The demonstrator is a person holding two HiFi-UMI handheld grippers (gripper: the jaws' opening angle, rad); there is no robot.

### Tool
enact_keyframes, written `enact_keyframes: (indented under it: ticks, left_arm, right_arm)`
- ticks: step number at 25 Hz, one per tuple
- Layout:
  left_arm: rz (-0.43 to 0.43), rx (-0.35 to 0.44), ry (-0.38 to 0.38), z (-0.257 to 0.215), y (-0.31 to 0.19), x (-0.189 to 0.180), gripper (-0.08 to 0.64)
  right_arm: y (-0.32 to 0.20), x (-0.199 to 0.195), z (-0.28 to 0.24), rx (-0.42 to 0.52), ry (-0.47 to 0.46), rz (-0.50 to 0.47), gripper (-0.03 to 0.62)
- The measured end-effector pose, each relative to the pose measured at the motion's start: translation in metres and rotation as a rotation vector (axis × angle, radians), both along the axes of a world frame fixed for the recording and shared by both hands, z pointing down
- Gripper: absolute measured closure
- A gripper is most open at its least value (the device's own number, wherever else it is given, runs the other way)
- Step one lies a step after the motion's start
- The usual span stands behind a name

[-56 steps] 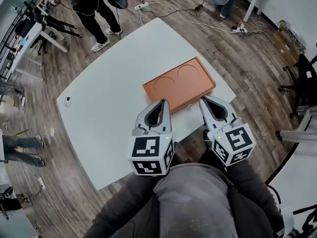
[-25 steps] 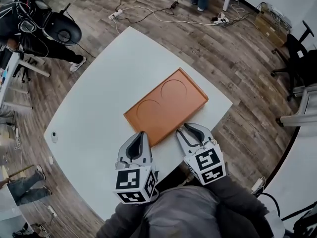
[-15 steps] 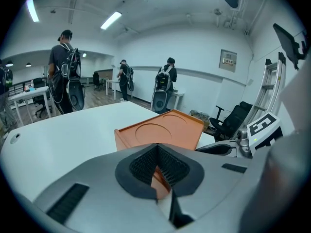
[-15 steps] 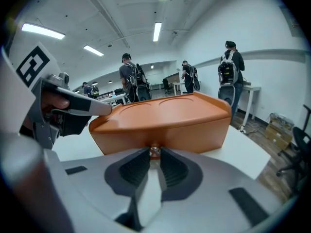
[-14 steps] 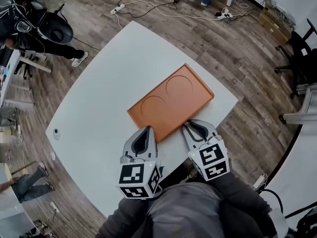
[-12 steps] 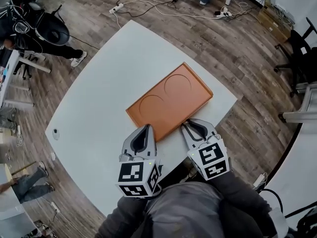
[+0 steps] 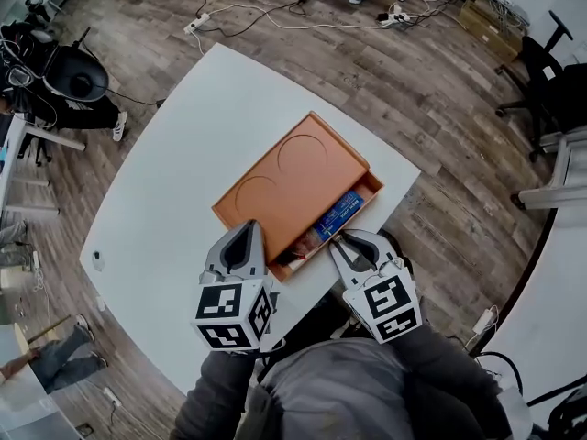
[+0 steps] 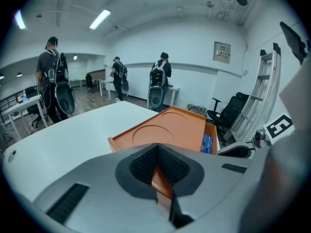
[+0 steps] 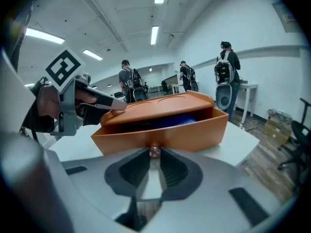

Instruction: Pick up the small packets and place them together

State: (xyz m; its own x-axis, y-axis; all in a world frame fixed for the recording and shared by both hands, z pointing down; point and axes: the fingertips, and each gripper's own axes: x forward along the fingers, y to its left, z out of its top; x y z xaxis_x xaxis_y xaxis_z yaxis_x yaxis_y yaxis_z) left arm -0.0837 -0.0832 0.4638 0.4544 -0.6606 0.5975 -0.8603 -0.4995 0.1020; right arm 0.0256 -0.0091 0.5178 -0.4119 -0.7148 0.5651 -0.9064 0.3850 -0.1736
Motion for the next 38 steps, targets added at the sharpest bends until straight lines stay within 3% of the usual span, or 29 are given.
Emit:
enact_keyframes:
  ticks: [24,38]
  left_arm:
    - [-0.005,0.013,-0.066,0.001,-0.003,0.001,0.563]
    - [-0.013,0.03,-0.096,0.0,-0.008,0.001,0.563]
  right_arm:
    - [0.067,0.028,0.001,0.028,-0.066,0.025,0.52]
    - [0.071,0.028,0.0,0.056,-0.113,0.017,0.52]
